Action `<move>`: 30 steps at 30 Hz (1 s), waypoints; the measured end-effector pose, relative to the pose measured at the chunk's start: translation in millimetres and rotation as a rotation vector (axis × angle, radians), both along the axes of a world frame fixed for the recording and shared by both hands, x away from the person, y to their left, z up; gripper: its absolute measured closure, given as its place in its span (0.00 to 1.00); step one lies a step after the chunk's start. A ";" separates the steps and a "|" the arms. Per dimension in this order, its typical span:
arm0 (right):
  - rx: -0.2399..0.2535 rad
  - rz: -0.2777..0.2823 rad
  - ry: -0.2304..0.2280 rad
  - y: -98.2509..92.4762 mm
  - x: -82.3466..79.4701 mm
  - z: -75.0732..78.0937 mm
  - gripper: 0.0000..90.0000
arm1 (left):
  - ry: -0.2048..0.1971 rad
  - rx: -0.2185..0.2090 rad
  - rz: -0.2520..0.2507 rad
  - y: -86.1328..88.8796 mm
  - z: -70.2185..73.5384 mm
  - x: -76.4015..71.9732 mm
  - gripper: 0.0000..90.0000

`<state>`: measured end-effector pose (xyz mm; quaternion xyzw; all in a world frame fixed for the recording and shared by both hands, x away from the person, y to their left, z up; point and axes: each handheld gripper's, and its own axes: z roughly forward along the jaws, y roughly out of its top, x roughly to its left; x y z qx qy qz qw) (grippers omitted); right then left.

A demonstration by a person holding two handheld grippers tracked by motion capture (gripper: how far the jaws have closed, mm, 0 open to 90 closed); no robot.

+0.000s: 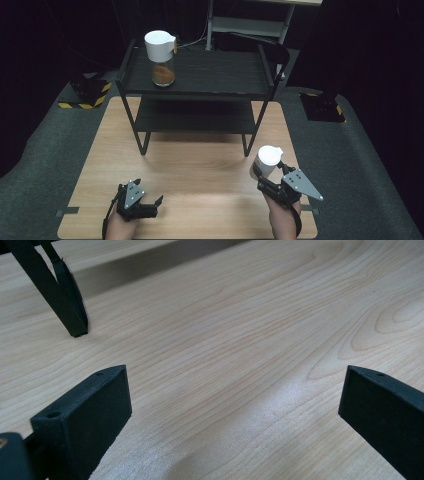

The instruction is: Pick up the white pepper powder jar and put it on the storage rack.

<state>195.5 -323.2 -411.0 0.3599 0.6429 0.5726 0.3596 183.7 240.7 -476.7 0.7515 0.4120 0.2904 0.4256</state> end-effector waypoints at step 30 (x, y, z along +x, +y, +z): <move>-0.001 0.125 -0.038 33.9 34.1 57.8 0.34 | 0.012 0.012 -0.028 3.3 2.0 4.1 0.01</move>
